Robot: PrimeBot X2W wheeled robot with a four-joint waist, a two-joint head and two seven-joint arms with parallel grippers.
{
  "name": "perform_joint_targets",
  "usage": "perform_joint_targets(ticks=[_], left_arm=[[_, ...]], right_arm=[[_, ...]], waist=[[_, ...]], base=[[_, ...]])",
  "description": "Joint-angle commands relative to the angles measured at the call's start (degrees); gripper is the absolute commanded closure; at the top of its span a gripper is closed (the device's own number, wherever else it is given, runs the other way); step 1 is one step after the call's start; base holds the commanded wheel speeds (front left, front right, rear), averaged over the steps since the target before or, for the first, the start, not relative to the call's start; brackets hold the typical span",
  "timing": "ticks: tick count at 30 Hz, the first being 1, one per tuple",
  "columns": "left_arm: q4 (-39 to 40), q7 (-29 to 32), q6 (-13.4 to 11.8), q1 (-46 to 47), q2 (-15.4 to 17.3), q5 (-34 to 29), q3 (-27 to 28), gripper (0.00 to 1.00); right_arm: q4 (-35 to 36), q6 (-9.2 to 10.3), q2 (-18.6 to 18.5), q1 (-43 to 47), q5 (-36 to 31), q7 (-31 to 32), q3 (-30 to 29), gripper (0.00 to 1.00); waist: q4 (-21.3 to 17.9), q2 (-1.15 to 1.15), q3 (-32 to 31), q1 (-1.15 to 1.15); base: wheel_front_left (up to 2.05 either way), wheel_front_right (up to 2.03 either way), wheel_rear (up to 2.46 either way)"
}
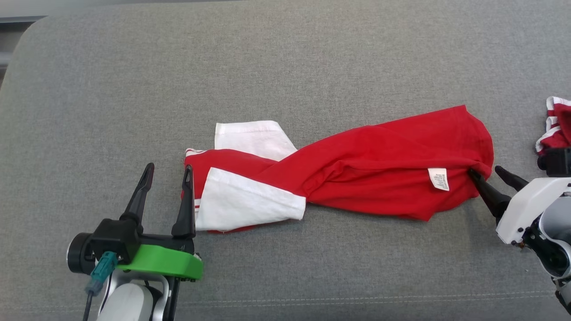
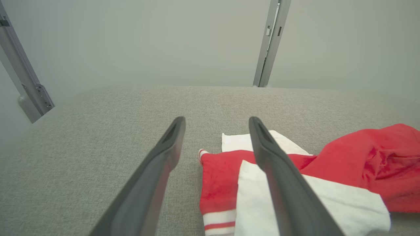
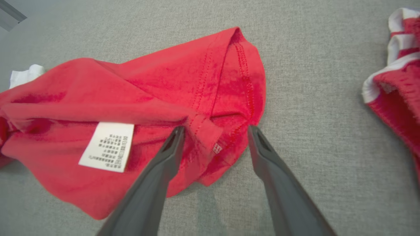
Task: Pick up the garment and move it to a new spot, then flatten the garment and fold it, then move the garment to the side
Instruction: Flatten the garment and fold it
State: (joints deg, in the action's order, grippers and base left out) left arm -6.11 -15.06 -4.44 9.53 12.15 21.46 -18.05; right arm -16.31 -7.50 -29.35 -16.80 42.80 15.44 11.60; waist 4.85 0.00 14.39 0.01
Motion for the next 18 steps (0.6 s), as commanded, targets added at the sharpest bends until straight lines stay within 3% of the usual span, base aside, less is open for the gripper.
perform_joint_targets(ticks=[1,4,8,13,18], left_arm=[[-0.1,-0.1,0.5,0.1,-0.1,-0.7,0.8,0.00],[-0.2,-0.1,0.7,0.0,-0.1,-1.0,1.0,0.00],[-0.4,-0.1,0.9,-0.5,0.0,-1.2,1.8,0.00],[-0.4,-0.1,1.0,-1.2,0.5,-1.5,2.2,0.00],[0.2,-0.1,0.6,-1.9,0.9,-1.2,2.4,0.00]], right_arm=[[-1.6,0.03,-1.1,1.0,-0.1,-3.0,0.4,0.00],[-3.0,0.06,-2.0,2.0,-2.1,-5.7,-1.2,0.00],[-3.3,0.03,0.1,4.1,-5.4,-12.5,-6.0,0.00],[-0.5,0.02,5.8,5.8,-10.9,-20.6,-14.3,0.00],[6.0,0.02,12.0,7.3,-17.7,-24.4,-16.5,0.00]], waist=[[-1.1,0.00,-0.4,-0.01],[-1.6,0.00,-0.7,-0.01],[-2.8,0.00,-1.6,-0.01],[-4.1,0.00,-3.4,-0.01],[-4.4,0.00,-5.2,-0.01]], base=[[0.00,0.00,0.00],[0.00,0.00,0.00],[0.00,0.00,0.00],[0.00,0.00,0.00],[0.00,0.00,0.00]])
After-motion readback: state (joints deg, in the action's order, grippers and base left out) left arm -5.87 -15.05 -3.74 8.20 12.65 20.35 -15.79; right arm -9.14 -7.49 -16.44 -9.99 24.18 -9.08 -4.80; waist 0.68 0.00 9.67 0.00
